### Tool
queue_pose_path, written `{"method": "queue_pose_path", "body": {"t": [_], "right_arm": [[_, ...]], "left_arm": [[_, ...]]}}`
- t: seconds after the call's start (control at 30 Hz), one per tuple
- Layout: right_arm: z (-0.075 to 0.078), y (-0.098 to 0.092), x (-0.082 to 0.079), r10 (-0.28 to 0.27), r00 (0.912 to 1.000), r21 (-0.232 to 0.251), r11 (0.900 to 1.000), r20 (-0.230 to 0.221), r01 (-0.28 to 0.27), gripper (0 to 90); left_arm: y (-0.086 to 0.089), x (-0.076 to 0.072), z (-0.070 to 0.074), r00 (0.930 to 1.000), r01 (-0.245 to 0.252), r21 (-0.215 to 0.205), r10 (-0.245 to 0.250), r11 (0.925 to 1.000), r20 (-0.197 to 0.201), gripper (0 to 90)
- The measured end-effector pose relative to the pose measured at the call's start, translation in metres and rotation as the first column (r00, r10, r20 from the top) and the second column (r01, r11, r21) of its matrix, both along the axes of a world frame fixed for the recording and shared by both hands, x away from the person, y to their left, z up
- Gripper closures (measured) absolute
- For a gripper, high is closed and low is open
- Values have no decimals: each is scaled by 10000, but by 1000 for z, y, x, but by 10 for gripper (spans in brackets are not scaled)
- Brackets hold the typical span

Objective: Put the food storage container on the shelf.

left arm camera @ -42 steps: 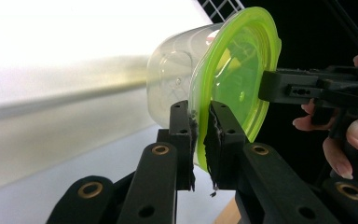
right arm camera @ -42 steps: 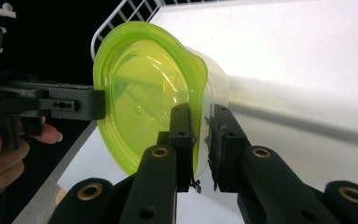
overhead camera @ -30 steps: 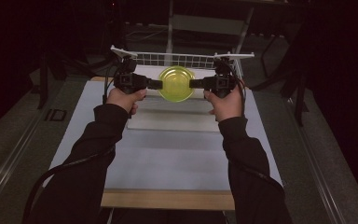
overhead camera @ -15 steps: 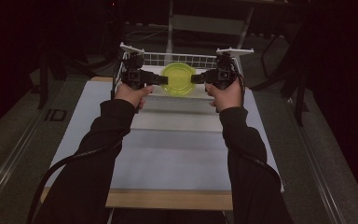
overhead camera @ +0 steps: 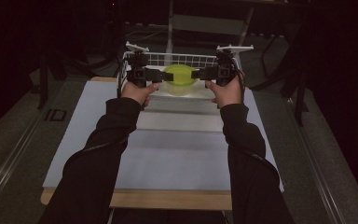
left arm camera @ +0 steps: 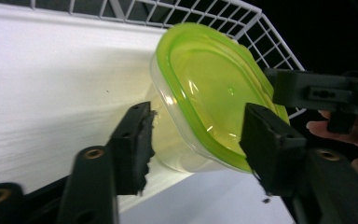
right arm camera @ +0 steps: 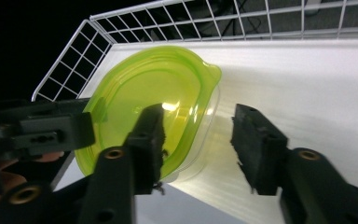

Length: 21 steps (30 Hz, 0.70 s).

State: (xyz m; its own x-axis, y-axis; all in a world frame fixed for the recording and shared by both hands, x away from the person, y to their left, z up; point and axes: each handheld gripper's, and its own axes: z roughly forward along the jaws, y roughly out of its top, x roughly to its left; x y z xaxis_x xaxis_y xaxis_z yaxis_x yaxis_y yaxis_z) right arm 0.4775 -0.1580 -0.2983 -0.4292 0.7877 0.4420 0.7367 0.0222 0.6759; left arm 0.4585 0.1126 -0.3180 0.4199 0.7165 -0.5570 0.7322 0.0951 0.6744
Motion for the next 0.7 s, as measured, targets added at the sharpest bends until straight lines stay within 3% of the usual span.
{"method": "queue_pose_path", "body": {"t": [0.1, 0.3, 0.43, 0.6, 0.7], "right_arm": [[4, -3, -4, 98, 9999, -17, 10000, 132, -98, 491], [11, -4, -21, 350, 9978, -338, 9989, 568, -331, 470], [12, -4, -36, 534, 9947, -194, 9985, 882, -519, 468], [9, 0, -56, 860, 9869, -288, 9961, 1362, -828, 470], [1, 6, -66, 1229, 9808, -343, 9923, 1513, -1190, 481]], "left_arm": [[8, -5, 5, 9997, -38, -344, 46, 9994, 232, 369], [20, -20, 8, 9978, 110, -280, -91, 9995, 652, 354], [21, -40, 7, 9924, 142, -78, -132, 9999, 1223, 350], [15, -63, 0, 9828, 708, 295, -748, 9971, 1687, 348], [16, -75, -7, 9766, 789, 346, -843, 9963, 1979, 348]]}}
